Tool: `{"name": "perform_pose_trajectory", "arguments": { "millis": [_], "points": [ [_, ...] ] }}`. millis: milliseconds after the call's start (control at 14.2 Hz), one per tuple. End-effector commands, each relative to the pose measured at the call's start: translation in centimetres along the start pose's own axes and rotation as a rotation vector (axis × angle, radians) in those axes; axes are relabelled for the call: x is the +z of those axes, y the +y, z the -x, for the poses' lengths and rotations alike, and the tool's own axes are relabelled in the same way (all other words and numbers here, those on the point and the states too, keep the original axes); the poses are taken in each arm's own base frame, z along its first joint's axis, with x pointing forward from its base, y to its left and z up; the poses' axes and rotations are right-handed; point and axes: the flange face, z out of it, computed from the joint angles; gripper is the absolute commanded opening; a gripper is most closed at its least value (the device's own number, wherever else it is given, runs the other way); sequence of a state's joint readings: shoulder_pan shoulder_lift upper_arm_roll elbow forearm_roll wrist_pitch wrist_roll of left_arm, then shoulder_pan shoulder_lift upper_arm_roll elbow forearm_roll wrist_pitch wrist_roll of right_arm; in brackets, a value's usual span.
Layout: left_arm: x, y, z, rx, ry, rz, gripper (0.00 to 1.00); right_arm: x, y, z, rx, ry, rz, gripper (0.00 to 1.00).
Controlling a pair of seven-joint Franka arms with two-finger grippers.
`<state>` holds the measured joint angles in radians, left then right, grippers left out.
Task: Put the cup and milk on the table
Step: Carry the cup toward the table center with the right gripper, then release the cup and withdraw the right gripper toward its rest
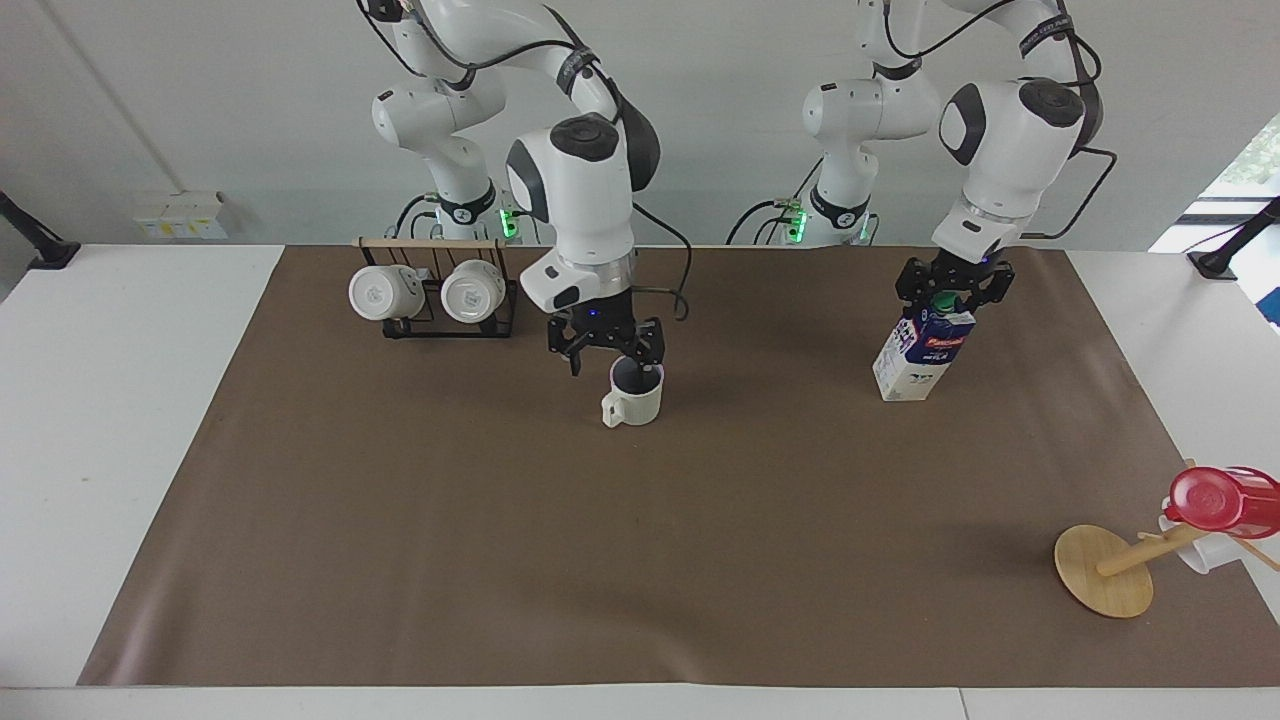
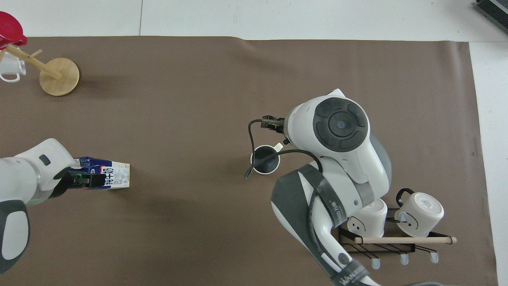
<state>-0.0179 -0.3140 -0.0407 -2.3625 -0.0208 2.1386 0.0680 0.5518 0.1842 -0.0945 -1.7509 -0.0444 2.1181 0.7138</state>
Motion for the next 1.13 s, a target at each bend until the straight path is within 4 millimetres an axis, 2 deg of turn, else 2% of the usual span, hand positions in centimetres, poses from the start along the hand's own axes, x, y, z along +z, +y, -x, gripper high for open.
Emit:
{"name": "perform_pose_trajectory", "arguments": {
  "millis": [0, 141, 212, 494, 776, 1058],
  "points": [
    [0.1, 0.0, 0.5, 0.019, 0.012, -0.014, 0.85, -1.4, 2.6, -0.7, 0.005, -0.024, 0.001, 1.0],
    [0.1, 0.0, 0.5, 0.019, 0.012, -0.014, 0.77, -2.5, 4.9, -1.8, 0.011, -0.029, 0.012, 1.0],
    [0.1, 0.0, 0.5, 0.021, 0.012, -0.016, 0.71, -3.3, 6.5, -2.4, 0.002, -0.034, 0.018, 1.0],
    [0.0, 0.0, 0.5, 0.026, 0.01, -0.015, 0.61, -7.1, 13.5, -4.4, -0.042, -0.058, 0.039, 1.0],
    [-0.2, 0.0, 0.4, 0.034, 0.011, -0.017, 0.59, -10.0, 20.6, -5.7, -0.057, -0.086, 0.057, 1.0],
    [-1.3, 0.1, -0.1, 0.033, 0.016, -0.017, 0.58, -11.8, 26.2, -6.0, -0.065, -0.121, 0.069, 1.0]
  ]
}}
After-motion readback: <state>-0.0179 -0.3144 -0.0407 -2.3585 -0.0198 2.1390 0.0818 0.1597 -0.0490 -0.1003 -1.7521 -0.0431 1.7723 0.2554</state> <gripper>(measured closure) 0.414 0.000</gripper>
